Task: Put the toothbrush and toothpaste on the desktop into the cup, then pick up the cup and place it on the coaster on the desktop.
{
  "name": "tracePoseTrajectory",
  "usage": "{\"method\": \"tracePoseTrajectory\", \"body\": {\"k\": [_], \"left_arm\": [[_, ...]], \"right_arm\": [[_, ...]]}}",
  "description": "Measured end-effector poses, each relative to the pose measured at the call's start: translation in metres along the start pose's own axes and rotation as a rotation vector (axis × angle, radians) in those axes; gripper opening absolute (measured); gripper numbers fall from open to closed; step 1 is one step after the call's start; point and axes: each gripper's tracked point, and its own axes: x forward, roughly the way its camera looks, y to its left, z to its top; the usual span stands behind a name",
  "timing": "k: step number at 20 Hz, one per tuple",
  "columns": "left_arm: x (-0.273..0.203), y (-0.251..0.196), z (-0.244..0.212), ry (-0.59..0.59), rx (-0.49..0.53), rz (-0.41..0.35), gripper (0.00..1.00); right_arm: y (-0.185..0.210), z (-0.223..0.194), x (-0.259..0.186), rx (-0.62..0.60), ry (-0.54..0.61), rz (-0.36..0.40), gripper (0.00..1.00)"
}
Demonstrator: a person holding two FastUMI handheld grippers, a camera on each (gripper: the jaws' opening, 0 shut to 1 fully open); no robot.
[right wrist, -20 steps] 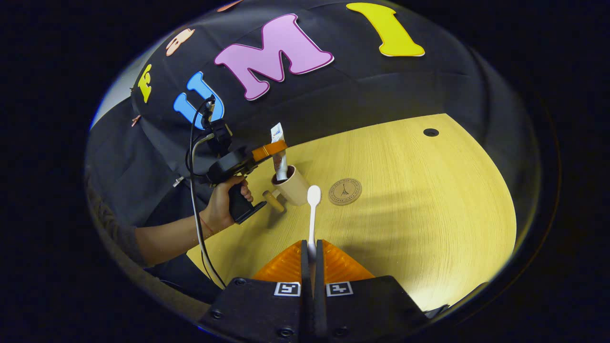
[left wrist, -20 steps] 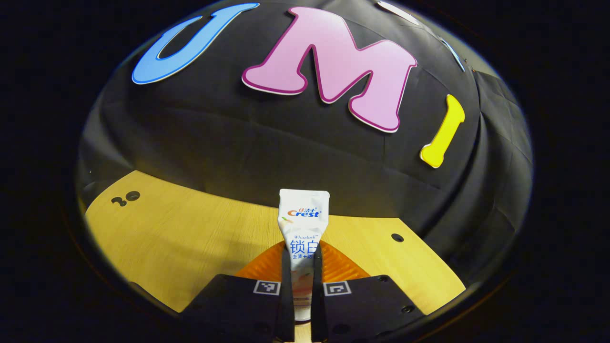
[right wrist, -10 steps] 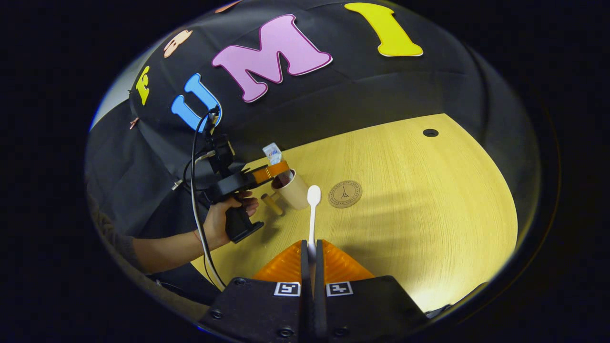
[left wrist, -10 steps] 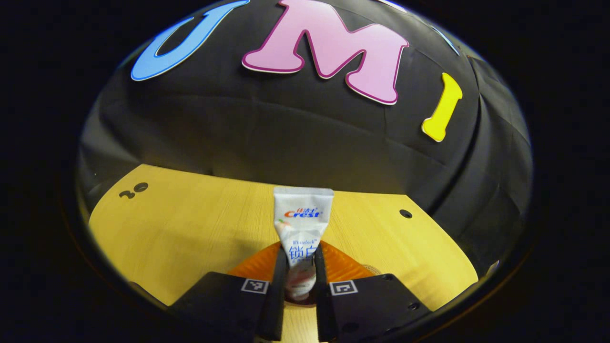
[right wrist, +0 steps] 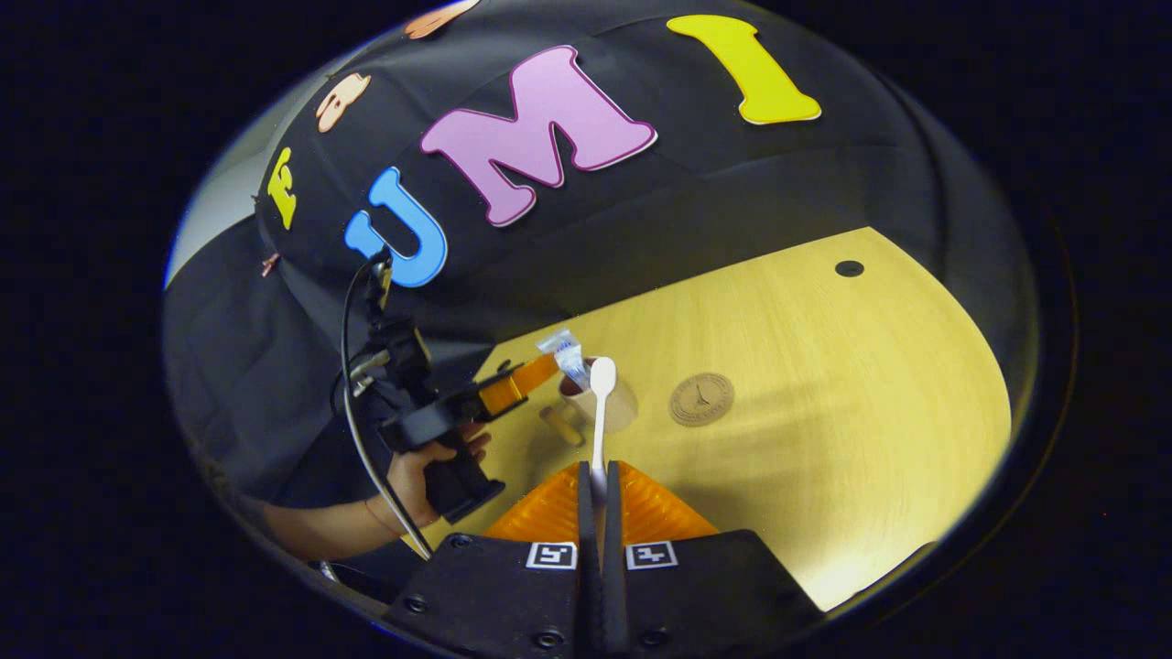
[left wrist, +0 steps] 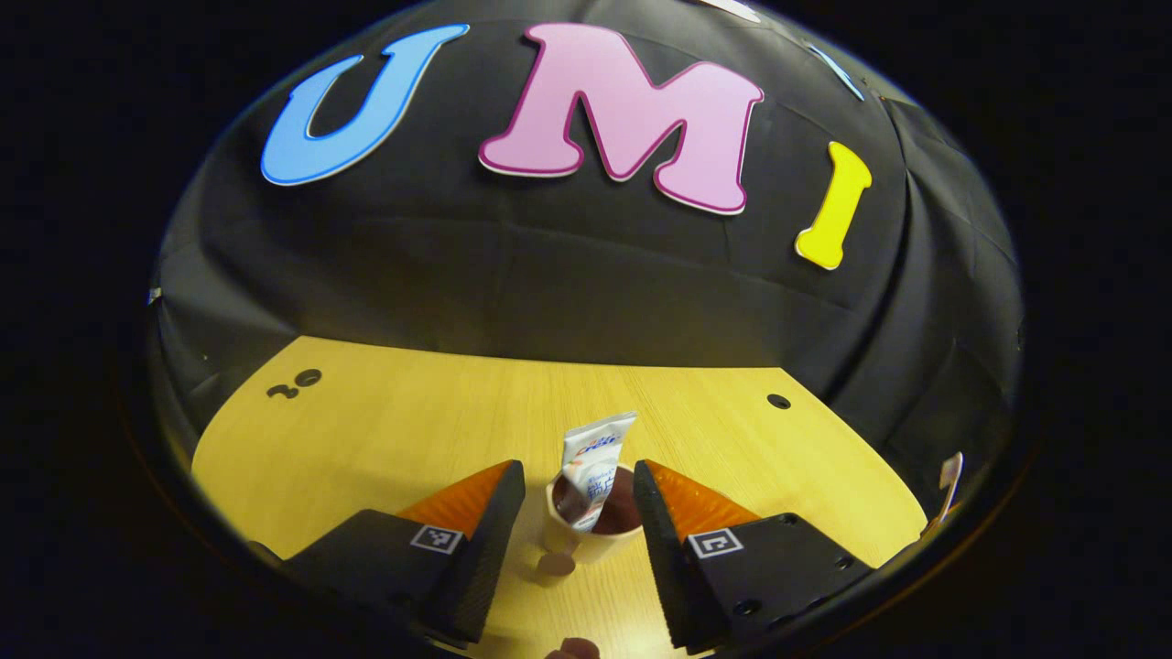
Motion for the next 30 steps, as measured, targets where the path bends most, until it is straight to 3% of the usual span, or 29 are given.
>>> {"method": "tracePoseTrajectory", "body": {"k": [4, 8, 12, 21, 25, 30], "left_arm": [[-0.060, 0.006, -0.019, 0.038, -0.035, 0.003, 0.76], [-0.117, 0.012, -0.056, 0.107, -0.001, 0.009, 0.76], [-0.162, 0.020, -0.089, 0.172, -0.015, 0.034, 0.76], [-0.199, 0.026, -0.110, 0.190, -0.106, 0.122, 0.76], [-0.202, 0.025, -0.116, 0.202, -0.111, 0.144, 0.76], [-0.211, 0.025, -0.135, 0.239, -0.109, 0.162, 0.76]], "right_arm": [[0.032, 0.034, 0.039, 0.035, -0.082, 0.097, 0.05], [0.043, 0.057, 0.080, 0.073, -0.130, 0.162, 0.05], [0.029, 0.080, 0.122, 0.125, -0.198, 0.171, 0.05], [-0.006, 0.109, 0.199, 0.203, -0.318, 0.174, 0.05], [-0.022, 0.102, 0.225, 0.164, -0.346, 0.150, 0.05], [-0.026, 0.073, 0.239, 0.038, -0.301, 0.116, 0.05]]}}
